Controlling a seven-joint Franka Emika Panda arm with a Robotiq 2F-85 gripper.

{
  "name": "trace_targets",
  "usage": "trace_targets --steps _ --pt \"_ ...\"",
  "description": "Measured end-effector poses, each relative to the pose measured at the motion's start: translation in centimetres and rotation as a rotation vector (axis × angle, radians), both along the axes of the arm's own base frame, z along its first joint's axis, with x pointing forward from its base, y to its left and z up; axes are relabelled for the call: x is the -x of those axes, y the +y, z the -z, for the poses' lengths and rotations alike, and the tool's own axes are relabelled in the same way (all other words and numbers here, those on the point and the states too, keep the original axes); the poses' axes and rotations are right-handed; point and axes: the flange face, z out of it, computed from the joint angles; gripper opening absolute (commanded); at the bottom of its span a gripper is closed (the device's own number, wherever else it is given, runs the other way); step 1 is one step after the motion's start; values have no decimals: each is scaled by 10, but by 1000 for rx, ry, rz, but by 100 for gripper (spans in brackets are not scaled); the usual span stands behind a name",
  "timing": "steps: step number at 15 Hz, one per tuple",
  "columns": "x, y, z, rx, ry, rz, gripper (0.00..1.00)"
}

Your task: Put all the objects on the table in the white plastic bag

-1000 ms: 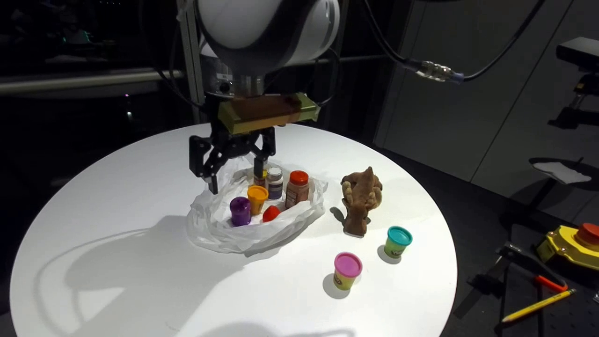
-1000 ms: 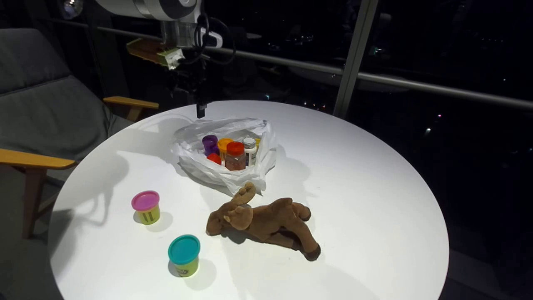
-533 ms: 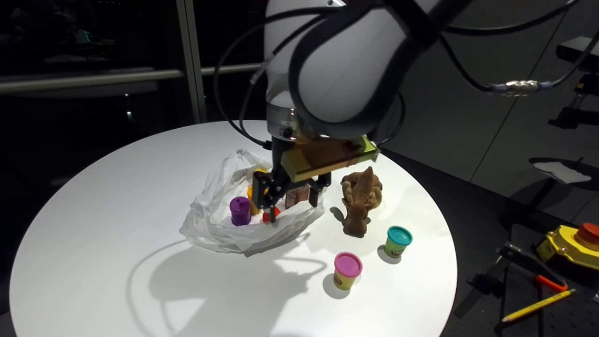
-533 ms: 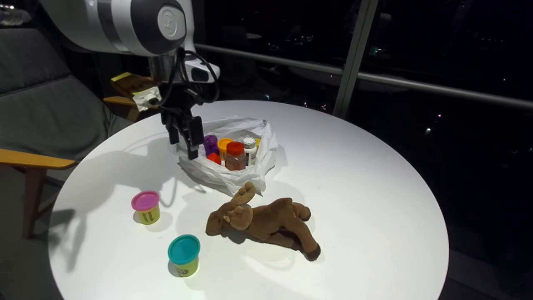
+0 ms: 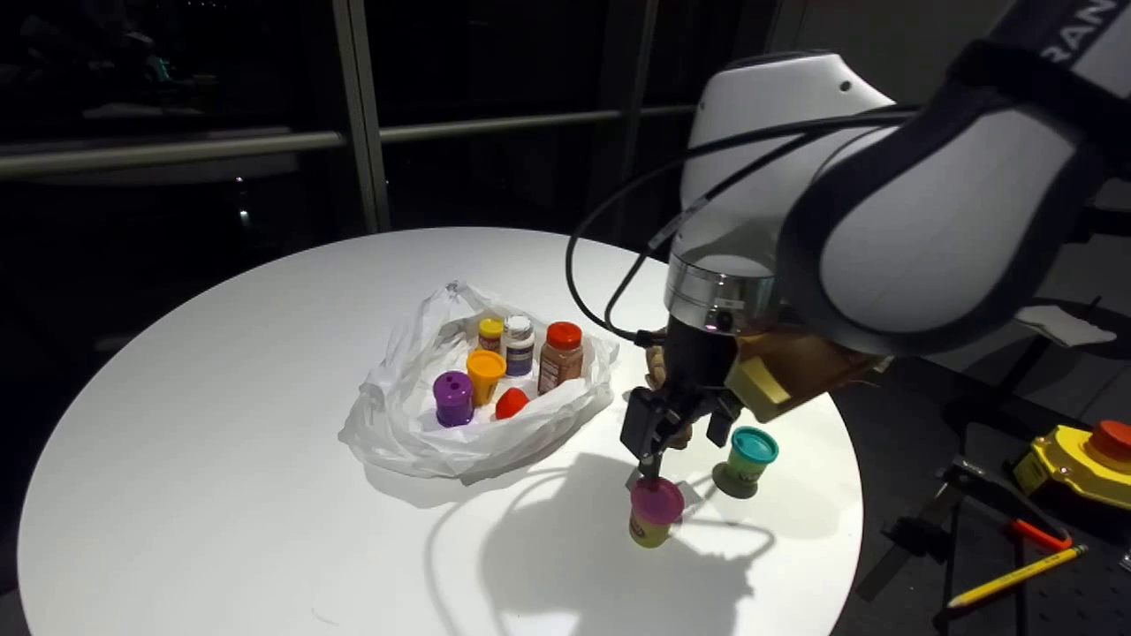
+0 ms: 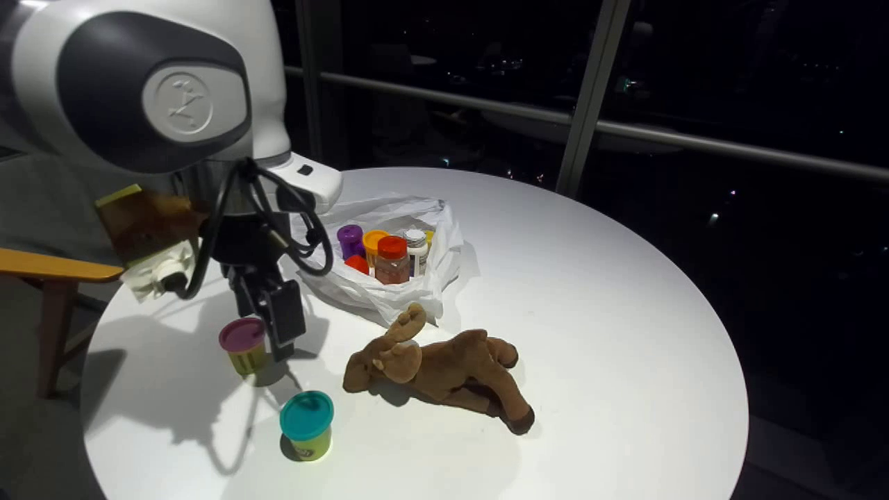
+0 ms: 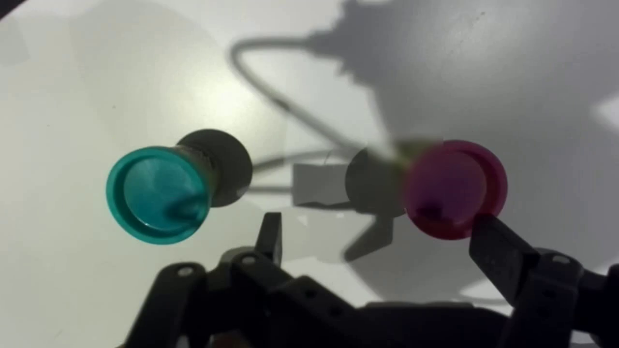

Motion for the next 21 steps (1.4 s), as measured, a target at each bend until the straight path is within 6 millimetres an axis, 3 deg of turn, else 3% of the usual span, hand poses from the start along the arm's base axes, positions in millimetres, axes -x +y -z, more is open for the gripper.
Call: trace_targets --steps 4,7,11,13,21 --pt "23 -5 -6 -92 -170 13 100" --pt "26 18 -17 -145 -263 -37 100" --pt "32 37 -15 -171 -204 -95 100" --pt "30 36 -11 -166 -97 -107 100" --pt "30 37 -8 -166 -77 -105 100"
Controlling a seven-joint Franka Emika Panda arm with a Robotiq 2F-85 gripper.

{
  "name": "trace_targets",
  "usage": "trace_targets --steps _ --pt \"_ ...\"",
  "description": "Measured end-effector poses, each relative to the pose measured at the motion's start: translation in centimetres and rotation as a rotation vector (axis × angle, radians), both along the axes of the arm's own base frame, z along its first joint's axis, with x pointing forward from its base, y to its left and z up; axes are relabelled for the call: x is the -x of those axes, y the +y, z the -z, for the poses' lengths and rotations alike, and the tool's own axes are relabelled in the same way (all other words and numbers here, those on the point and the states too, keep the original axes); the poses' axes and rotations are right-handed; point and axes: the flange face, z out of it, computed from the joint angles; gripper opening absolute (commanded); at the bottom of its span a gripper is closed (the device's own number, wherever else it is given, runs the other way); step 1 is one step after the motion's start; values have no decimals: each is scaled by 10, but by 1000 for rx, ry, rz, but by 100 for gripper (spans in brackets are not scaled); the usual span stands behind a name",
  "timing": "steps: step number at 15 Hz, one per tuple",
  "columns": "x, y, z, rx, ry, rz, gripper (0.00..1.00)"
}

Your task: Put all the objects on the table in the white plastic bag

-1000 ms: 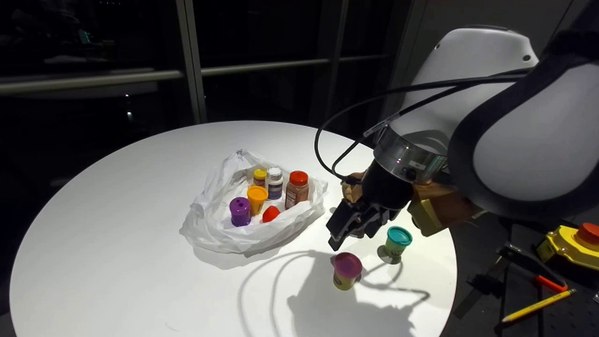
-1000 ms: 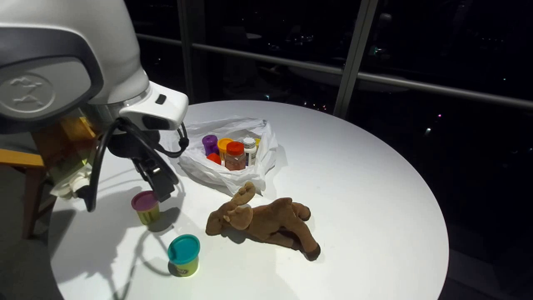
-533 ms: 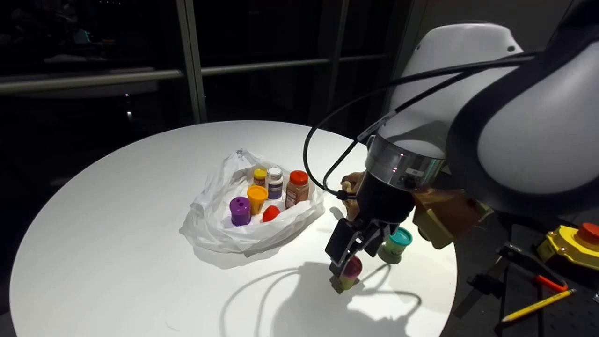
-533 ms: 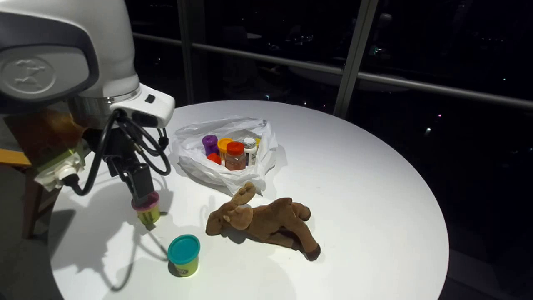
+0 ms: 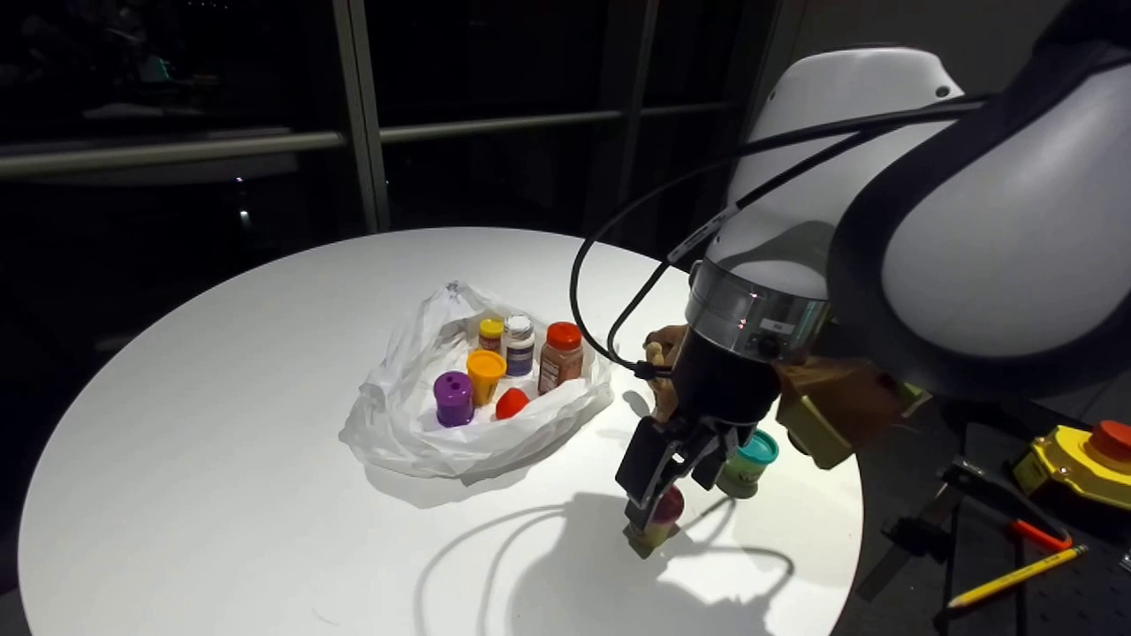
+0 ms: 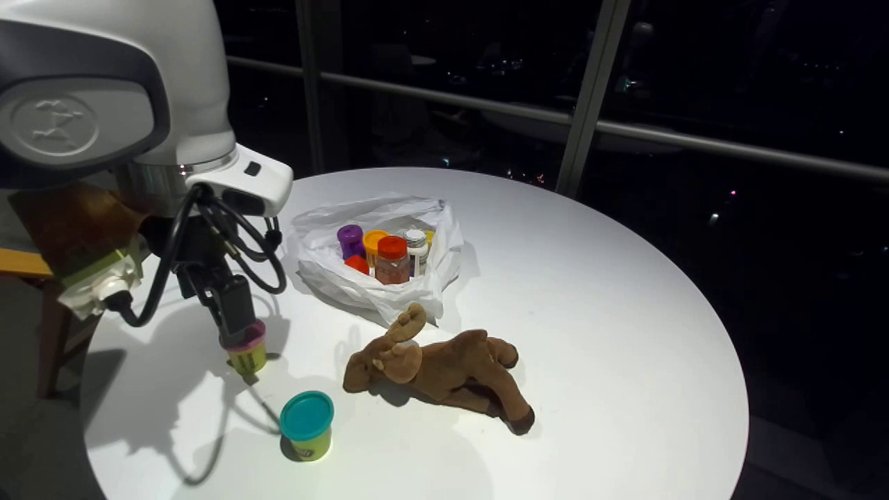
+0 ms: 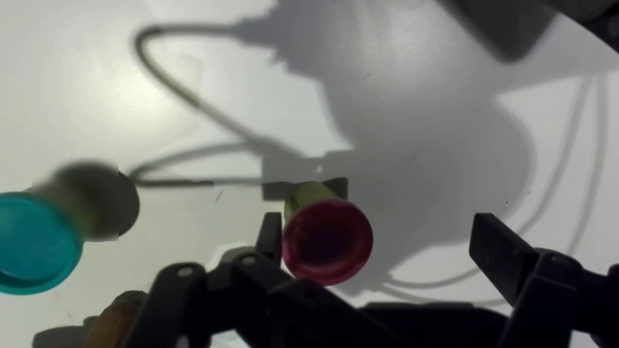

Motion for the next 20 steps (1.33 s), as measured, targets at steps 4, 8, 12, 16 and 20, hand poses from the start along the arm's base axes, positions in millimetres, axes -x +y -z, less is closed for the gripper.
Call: trace_targets --steps 4,8,12,16,20 --pt "0 0 0 1 2 1 100" --pt "0 -6 3 9 12 10 100" --pt "-2 -11 7 20 20 13 100" --pt "-4 -4 13 17 24 -16 100" --pt "-8 -4 22 63 25 -36 100"
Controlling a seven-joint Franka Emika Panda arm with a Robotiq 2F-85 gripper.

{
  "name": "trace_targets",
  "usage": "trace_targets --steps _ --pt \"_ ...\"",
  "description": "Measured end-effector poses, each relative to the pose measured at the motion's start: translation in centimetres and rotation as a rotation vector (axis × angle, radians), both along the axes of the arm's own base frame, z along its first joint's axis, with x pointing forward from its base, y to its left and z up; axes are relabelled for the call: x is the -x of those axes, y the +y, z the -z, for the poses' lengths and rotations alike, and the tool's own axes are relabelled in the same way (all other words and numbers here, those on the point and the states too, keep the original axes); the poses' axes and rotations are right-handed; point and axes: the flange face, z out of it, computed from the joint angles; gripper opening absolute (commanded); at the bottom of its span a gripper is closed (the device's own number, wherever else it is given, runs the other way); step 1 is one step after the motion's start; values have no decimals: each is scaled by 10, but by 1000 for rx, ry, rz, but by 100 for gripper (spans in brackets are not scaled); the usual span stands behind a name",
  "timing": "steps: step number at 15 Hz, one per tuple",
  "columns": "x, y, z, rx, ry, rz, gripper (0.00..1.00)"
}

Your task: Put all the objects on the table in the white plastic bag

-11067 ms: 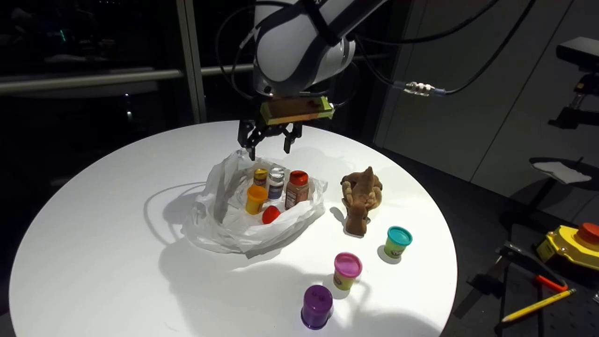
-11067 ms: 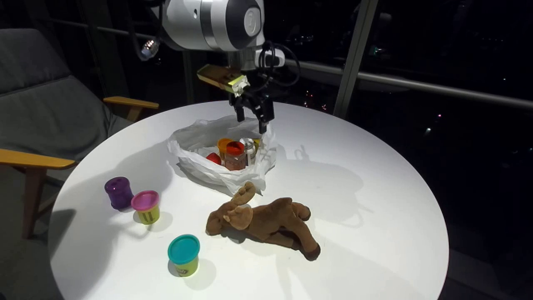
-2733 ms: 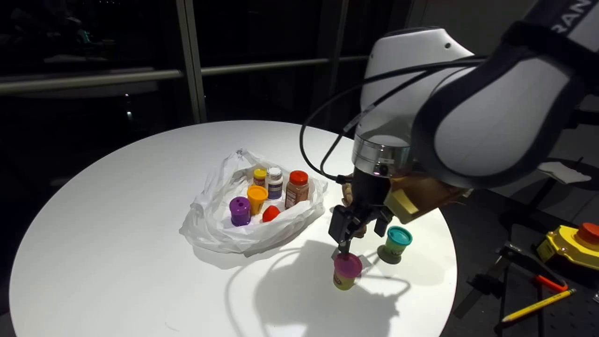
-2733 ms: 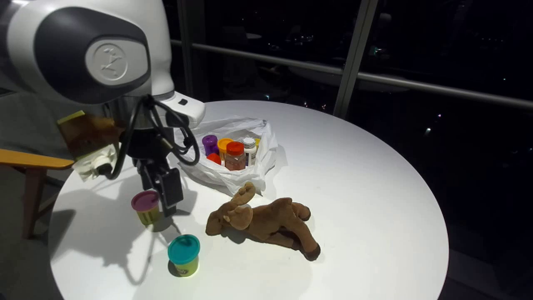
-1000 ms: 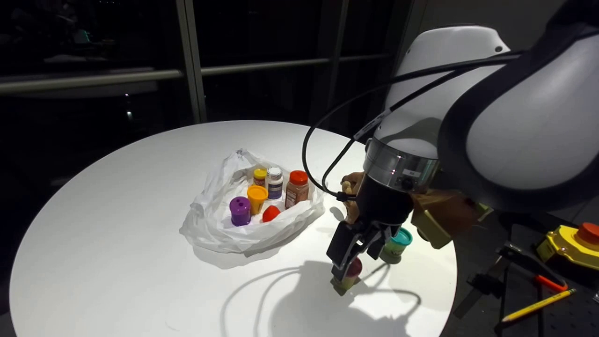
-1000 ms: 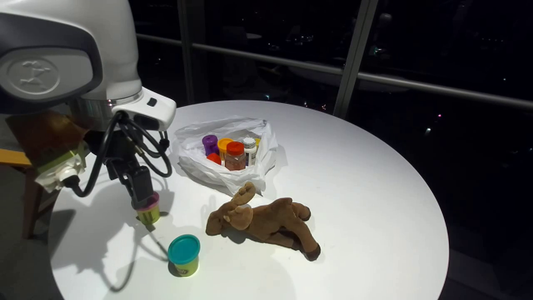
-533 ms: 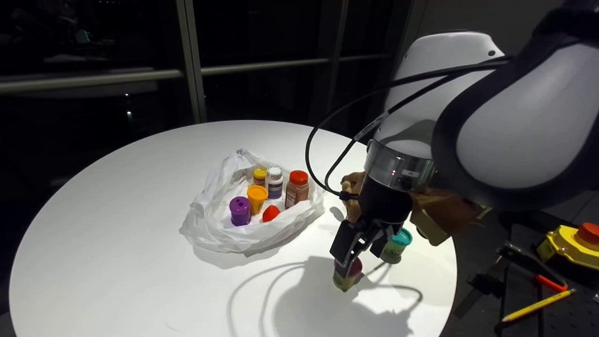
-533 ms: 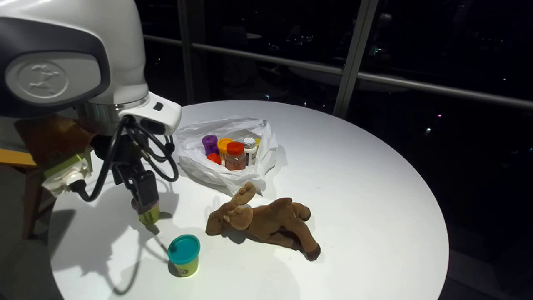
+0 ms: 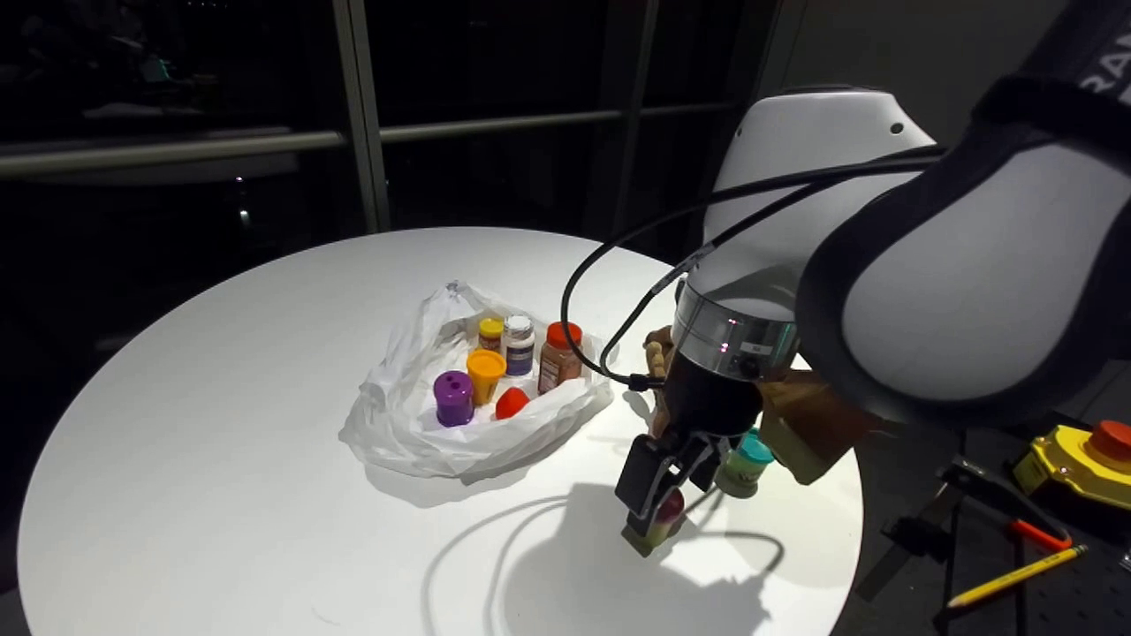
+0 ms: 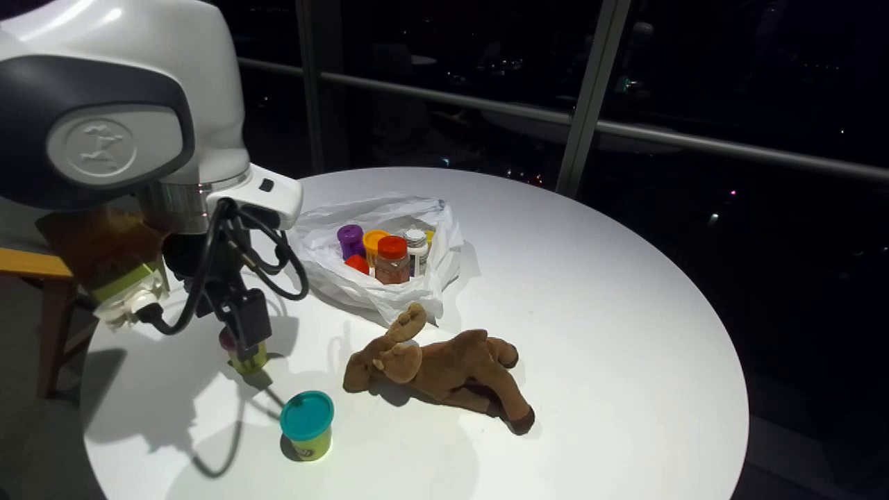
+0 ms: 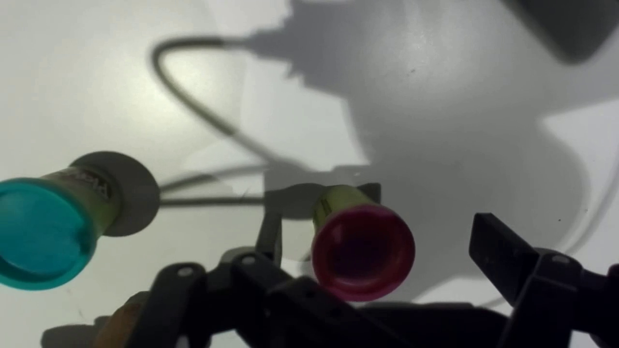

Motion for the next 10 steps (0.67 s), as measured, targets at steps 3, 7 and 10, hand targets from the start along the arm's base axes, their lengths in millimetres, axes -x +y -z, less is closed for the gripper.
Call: trace_targets --steps 3,7,10 --pt "-3 -2 7 48 -2 2 75" --pt "-8 8 13 57 -4 -11 42" --pt "-12 10 14 55 -7 -12 28"
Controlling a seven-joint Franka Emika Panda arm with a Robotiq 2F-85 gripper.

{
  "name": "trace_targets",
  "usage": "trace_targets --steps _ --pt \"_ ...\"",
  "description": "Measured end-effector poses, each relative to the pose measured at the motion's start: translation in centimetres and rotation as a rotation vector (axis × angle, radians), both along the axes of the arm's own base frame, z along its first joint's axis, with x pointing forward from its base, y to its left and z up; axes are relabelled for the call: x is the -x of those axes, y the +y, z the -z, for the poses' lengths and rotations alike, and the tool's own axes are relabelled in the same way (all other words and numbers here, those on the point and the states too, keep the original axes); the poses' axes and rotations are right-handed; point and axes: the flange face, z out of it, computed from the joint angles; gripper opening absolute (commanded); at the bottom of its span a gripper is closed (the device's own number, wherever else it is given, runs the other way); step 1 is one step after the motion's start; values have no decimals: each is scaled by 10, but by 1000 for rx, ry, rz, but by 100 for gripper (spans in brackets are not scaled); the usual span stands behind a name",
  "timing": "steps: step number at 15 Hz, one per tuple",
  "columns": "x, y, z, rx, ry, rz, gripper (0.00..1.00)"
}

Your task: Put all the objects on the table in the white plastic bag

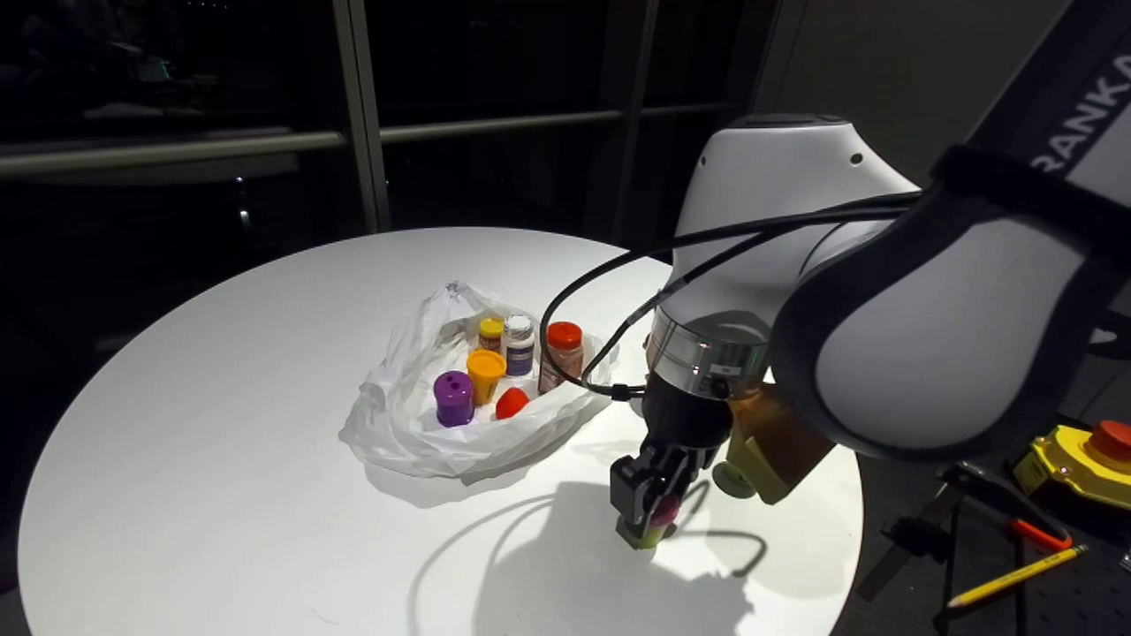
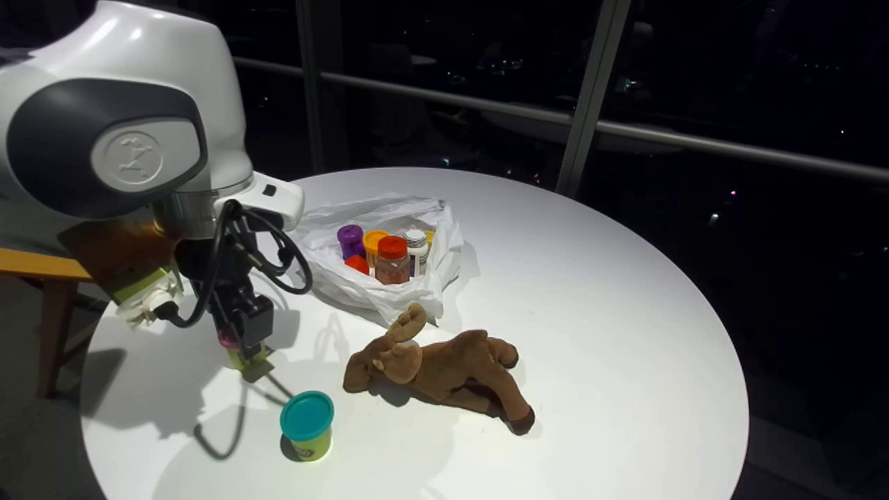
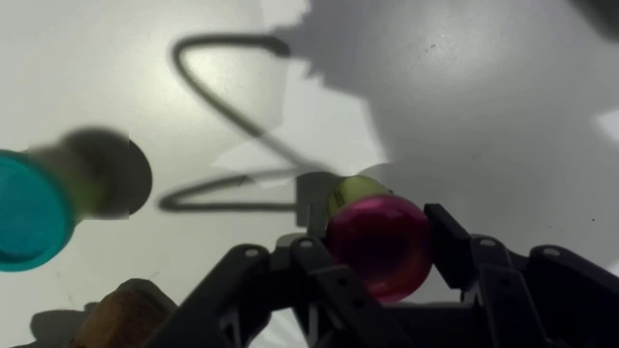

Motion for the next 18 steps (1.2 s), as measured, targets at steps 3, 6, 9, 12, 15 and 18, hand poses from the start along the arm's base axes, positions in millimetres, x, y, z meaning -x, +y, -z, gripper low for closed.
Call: trace_targets --steps 3,6,9,12,15,18 --pt "-5 -3 -3 8 -12 18 28" --pt "-23 -5 -24 29 -48 27 28" --pt "-55 1 -72 45 -68 15 28" --pt "-95 11 -120 53 -79 7 28" --pt "-132 24 -140 46 -82 6 28" --pt "-158 39 -120 42 -74 -4 28"
